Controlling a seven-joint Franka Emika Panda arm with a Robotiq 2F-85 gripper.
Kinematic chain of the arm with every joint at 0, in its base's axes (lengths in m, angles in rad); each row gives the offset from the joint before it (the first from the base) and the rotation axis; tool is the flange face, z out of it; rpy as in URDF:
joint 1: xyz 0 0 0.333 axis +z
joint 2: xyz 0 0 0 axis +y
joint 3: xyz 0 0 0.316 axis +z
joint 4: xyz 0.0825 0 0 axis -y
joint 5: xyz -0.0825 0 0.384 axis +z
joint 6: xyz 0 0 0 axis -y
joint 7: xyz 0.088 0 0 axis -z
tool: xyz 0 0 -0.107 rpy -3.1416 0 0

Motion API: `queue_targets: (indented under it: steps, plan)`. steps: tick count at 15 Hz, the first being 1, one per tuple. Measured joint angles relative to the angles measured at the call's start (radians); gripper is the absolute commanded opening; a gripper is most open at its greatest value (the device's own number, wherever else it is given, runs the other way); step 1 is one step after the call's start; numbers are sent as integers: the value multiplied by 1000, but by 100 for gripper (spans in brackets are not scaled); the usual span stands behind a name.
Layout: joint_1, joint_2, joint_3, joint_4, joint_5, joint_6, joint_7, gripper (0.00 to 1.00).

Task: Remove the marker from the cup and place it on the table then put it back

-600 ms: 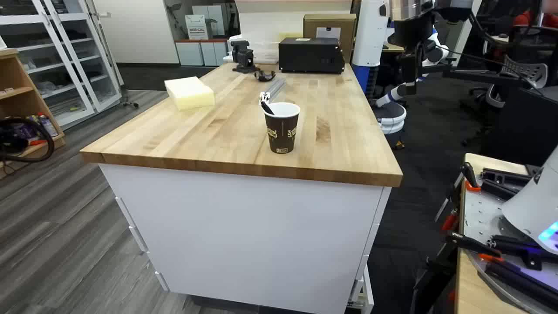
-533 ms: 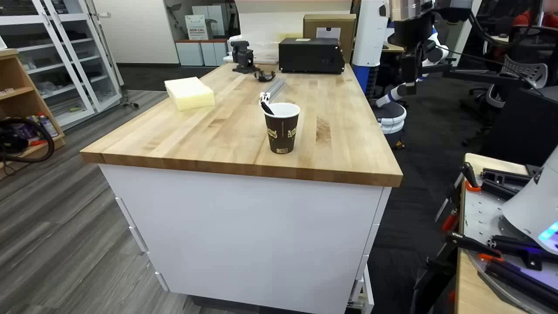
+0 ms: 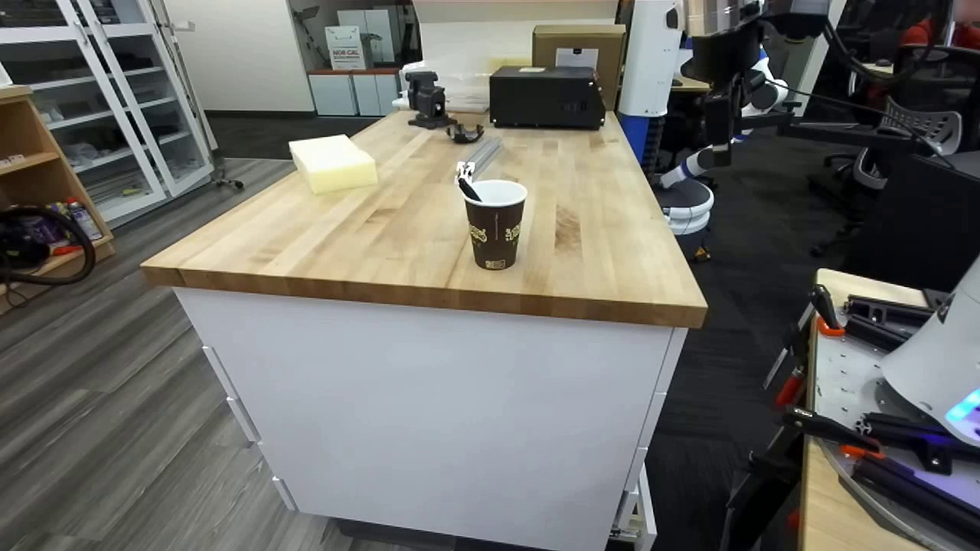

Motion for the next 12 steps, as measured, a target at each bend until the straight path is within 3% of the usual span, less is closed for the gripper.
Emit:
queue_targets:
  steps: [7,12]
  plan:
    - [6,3,0,0,0,8,0,100]
    - [44,61,18,32,1,119,6,100]
